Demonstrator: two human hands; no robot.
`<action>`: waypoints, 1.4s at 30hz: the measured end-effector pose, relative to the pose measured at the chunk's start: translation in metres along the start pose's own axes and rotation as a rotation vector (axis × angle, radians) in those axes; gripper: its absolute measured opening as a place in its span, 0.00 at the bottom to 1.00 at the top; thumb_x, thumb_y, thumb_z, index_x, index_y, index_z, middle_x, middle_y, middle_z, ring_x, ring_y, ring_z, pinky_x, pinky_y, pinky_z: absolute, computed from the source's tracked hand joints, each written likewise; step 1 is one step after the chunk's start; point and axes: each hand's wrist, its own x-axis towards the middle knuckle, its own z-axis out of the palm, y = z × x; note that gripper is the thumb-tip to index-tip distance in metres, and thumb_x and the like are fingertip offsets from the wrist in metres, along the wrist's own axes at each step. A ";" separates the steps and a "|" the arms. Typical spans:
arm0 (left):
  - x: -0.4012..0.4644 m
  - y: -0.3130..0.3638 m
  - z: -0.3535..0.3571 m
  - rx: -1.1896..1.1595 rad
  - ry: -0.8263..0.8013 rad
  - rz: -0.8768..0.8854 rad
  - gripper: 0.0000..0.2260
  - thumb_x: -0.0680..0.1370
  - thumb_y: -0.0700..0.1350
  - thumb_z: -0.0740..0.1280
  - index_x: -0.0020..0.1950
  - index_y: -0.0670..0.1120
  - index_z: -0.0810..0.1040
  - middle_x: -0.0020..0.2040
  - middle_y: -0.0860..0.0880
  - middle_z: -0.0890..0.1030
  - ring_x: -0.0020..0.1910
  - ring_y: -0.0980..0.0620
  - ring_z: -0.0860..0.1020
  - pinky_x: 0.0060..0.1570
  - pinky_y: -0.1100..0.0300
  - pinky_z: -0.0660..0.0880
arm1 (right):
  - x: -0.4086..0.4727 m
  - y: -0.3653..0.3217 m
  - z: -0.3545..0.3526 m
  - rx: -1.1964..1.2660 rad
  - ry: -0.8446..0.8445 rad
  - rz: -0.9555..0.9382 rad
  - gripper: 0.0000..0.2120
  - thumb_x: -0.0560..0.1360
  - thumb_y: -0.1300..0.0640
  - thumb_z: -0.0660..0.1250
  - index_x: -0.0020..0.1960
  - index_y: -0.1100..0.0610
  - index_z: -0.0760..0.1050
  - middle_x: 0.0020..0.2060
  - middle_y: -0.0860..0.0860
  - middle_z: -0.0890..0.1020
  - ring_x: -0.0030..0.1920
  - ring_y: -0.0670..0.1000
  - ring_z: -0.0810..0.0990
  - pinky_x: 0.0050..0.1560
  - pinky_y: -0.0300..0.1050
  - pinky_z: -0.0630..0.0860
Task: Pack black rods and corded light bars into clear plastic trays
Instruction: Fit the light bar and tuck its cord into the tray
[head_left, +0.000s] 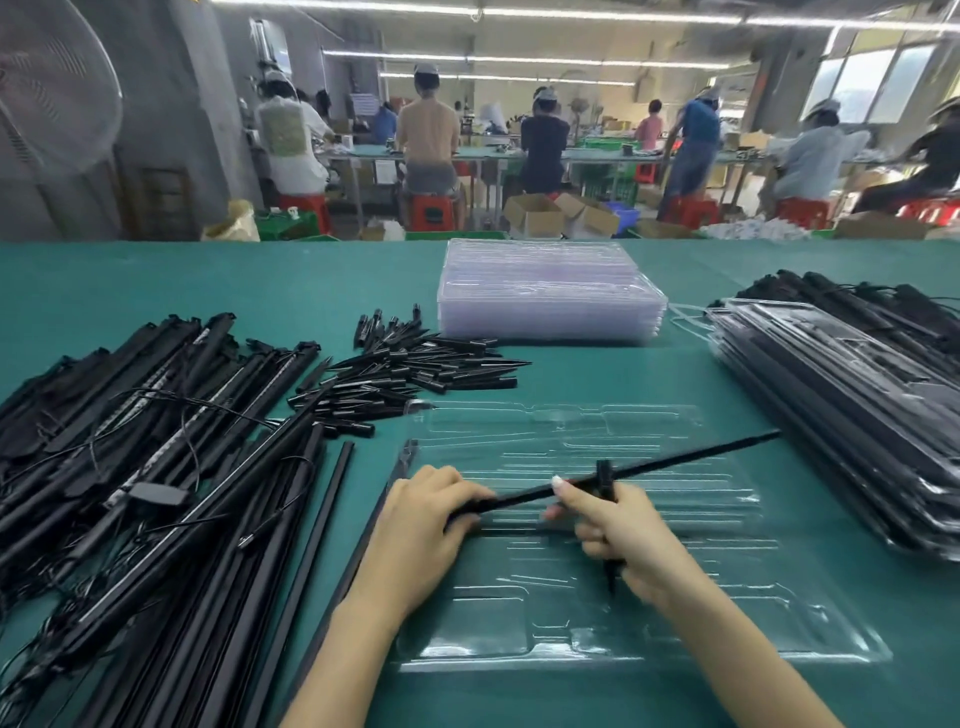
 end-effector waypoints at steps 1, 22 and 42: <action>0.000 -0.001 0.000 -0.003 0.015 -0.024 0.10 0.76 0.44 0.69 0.56 0.55 0.81 0.44 0.60 0.71 0.50 0.56 0.71 0.52 0.61 0.64 | -0.003 -0.004 -0.002 -0.064 -0.068 0.052 0.11 0.76 0.53 0.68 0.44 0.62 0.78 0.31 0.56 0.82 0.20 0.42 0.60 0.19 0.31 0.57; -0.004 -0.007 -0.004 -0.117 0.347 -0.351 0.20 0.75 0.27 0.57 0.53 0.47 0.80 0.44 0.52 0.78 0.48 0.50 0.75 0.52 0.53 0.68 | 0.012 -0.005 -0.068 -1.225 -0.019 -0.559 0.05 0.74 0.50 0.70 0.46 0.49 0.83 0.39 0.41 0.77 0.43 0.46 0.77 0.45 0.44 0.75; -0.004 -0.016 -0.006 -0.300 0.447 -0.458 0.18 0.75 0.28 0.59 0.44 0.50 0.80 0.45 0.52 0.77 0.47 0.51 0.75 0.42 0.67 0.67 | 0.010 0.002 -0.050 -1.346 -0.131 -0.563 0.15 0.75 0.55 0.64 0.58 0.41 0.79 0.51 0.39 0.73 0.42 0.43 0.73 0.40 0.39 0.68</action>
